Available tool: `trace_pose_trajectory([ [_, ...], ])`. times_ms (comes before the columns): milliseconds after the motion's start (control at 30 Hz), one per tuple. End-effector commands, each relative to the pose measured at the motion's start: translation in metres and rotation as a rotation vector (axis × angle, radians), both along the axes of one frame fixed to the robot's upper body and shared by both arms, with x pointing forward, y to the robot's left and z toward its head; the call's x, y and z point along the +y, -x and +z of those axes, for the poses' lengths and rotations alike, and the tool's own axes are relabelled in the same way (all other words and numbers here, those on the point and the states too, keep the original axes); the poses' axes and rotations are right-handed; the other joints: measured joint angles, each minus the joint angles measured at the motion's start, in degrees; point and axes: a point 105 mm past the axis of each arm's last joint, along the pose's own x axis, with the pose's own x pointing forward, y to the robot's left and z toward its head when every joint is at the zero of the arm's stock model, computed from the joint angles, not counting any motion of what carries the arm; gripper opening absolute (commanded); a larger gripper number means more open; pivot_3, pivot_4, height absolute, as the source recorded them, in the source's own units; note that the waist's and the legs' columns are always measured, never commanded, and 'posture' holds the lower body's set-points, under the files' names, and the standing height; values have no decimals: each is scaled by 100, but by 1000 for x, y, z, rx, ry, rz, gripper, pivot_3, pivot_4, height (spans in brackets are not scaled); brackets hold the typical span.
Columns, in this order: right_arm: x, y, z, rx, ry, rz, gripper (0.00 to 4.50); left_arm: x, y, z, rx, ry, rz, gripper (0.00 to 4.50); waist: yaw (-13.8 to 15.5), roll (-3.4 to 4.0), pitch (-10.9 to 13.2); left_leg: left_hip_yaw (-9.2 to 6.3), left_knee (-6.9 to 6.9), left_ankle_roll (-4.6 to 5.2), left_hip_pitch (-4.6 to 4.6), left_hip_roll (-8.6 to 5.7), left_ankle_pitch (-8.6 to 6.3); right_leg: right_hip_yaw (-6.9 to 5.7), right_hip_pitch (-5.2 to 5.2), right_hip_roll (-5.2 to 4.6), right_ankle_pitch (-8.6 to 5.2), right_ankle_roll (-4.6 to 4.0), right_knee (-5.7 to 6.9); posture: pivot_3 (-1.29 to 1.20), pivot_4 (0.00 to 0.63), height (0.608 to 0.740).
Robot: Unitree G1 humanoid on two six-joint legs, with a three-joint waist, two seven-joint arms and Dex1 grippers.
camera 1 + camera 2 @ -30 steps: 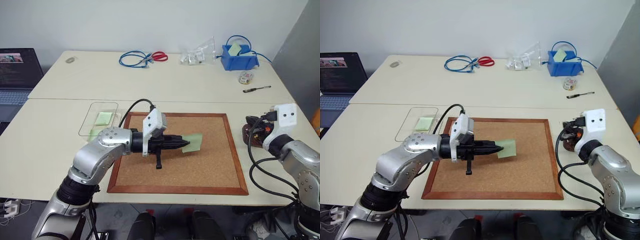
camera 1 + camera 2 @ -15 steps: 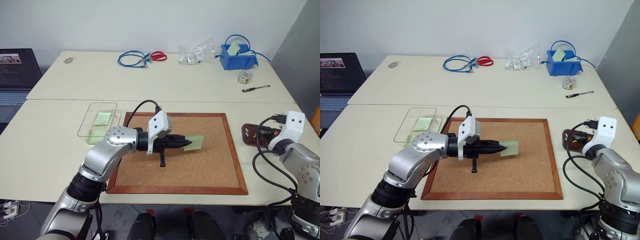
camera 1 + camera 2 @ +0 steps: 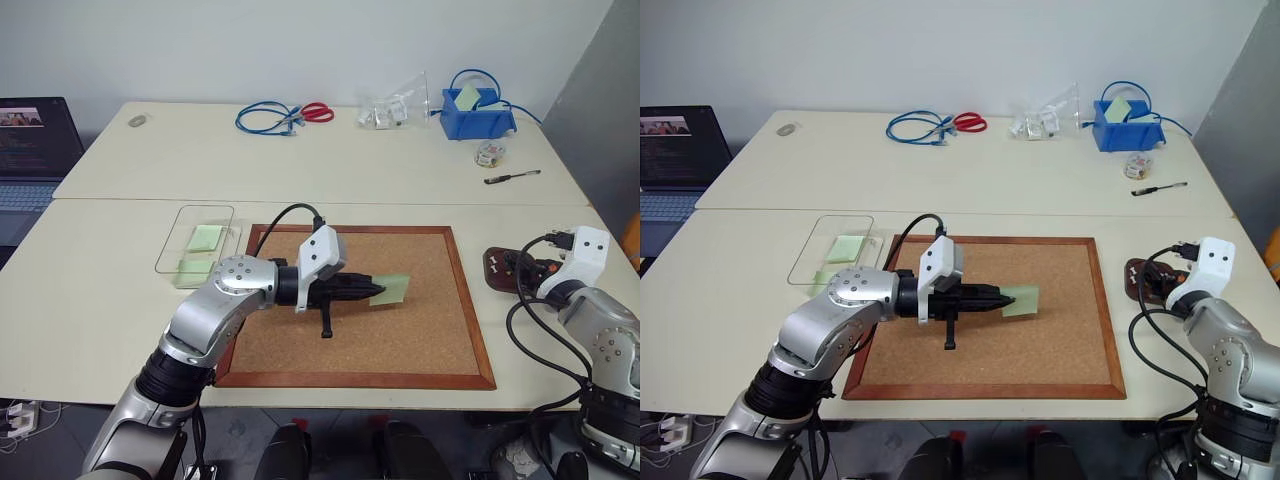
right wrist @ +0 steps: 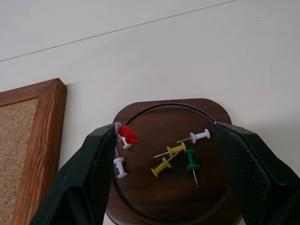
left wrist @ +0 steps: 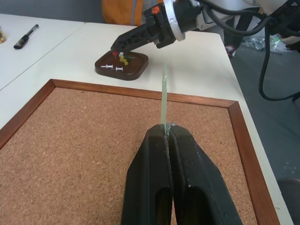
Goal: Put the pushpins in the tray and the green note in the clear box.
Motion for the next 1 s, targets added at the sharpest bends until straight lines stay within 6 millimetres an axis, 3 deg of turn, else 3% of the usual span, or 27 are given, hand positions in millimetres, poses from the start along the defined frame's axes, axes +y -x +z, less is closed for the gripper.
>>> trace_pose_trajectory([
  [33, -1, -1, 9, -41, 38, 5, 3346, -2, 3, 8, -29, 14, -9, 0, -1, 0, 0, 0, 0, 0, 0, 0, 0, 0, 0, 0, 0, 0, 0, 0, 150, 740],
  [367, -6, 1, -5, 4, 73, -2, 3346, -2, 0, 9, -25, 13, 8, 0, 1, 1, -1, 0, 2, 0, 1, 0, 0, 0, 2, 0, 0, 0, 1, 0, 150, 740],
  [667, -10, 1, -4, 10, 93, -11, 3346, -3, -1, 11, -24, 20, 13, 0, 0, 2, -2, 0, 2, 0, 1, 0, 0, 0, 1, 0, 0, 0, 2, 0, 150, 740],
  [900, -9, 1, 15, -69, 89, 4, 3346, 0, -3, 10, -27, 23, 24, 0, 0, 3, -2, 0, 3, 0, 1, 0, 0, 0, 1, 0, 0, 0, 3, 0, 150, 740],
  [1000, 1, 5, 31, -119, 140, 89, 3346, 4, -5, 10, -33, 16, 44, 0, 1, 5, -2, 0, 3, 0, 0, -1, 0, 0, 1, 0, 0, 0, 3, 0, 150, 740],
])
